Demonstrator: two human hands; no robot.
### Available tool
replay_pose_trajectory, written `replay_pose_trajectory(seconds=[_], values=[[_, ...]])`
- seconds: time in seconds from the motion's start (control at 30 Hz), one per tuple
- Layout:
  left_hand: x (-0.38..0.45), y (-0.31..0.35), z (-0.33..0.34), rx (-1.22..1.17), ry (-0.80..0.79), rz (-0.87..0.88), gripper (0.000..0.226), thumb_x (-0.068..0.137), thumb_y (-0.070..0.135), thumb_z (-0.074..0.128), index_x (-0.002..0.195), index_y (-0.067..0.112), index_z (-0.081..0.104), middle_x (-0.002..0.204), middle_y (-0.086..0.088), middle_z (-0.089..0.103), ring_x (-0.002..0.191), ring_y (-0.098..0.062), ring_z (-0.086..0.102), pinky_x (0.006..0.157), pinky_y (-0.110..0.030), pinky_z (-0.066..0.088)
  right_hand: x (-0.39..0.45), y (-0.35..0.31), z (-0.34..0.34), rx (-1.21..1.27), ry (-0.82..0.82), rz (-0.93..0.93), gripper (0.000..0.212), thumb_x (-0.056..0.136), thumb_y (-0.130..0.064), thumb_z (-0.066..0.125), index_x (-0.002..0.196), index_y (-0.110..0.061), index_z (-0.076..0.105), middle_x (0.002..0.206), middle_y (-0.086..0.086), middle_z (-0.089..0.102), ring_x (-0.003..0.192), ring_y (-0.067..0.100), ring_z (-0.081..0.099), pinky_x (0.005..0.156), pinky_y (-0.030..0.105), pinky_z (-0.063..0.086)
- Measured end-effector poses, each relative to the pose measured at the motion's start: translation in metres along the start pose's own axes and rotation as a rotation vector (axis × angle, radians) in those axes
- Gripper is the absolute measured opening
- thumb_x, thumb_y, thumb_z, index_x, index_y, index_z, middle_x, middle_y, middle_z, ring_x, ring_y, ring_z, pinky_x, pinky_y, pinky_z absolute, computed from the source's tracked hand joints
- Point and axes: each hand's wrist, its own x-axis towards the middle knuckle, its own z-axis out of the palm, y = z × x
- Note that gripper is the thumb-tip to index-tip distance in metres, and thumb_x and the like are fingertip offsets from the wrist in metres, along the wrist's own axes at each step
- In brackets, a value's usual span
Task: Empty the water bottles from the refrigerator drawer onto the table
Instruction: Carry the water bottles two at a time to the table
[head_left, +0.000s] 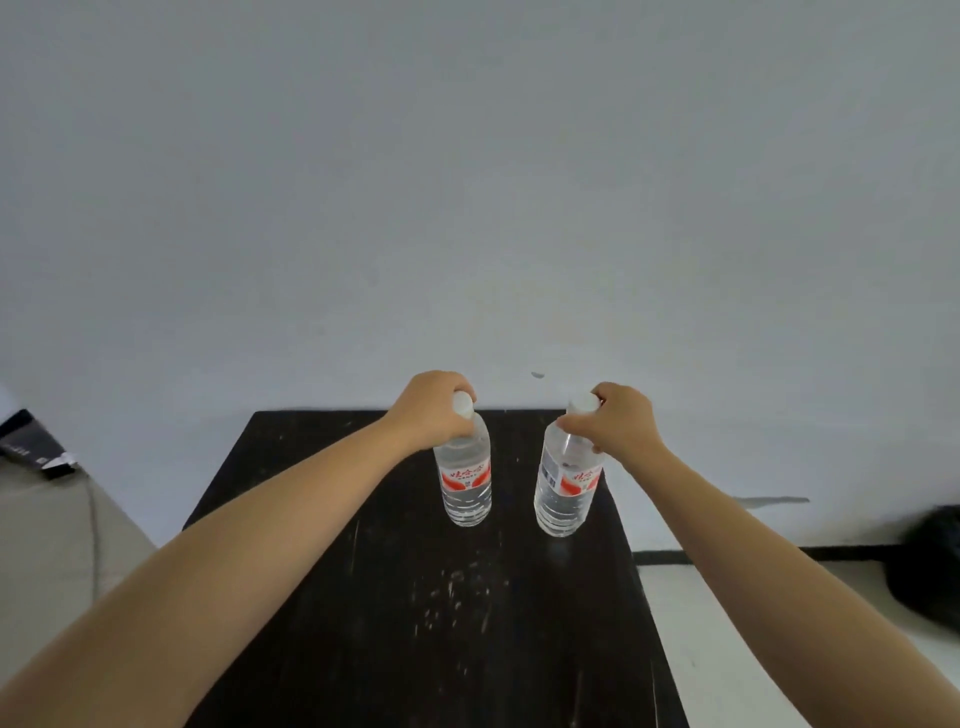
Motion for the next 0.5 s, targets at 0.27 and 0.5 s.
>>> replay_pose_trajectory(seconds=[0.27,0.5], values=[[0.143,-0.018,0.03,-0.051,-0.01,0.021,0.036,0.084,0.01,0.061,0.12,0.009,0.06,0.125,-0.006,0.061,0.117,-0.022,0.054,0.095,-0.027,0.042,0.14,0.002,0.033,0.075,0.058,0.075,0.028,0.076,-0.026,0.07,0.081,-0.008,0.049,0.078,0.004,0.052,0.075,0.018,0.048,0.05,0.015,0.028],[0.25,-0.027,0.069,-0.077,-0.084,0.069,0.04,0.083,0.009,0.063,0.123,0.009,0.059,0.128,-0.007,0.06,0.119,-0.023,0.053,0.099,-0.03,0.043,0.232,0.017,0.059,0.095,0.074,0.149,0.026,0.078,-0.023,0.07,0.084,-0.006,0.051,0.079,0.006,0.051,0.075,0.018,0.047,0.049,0.016,0.028]])
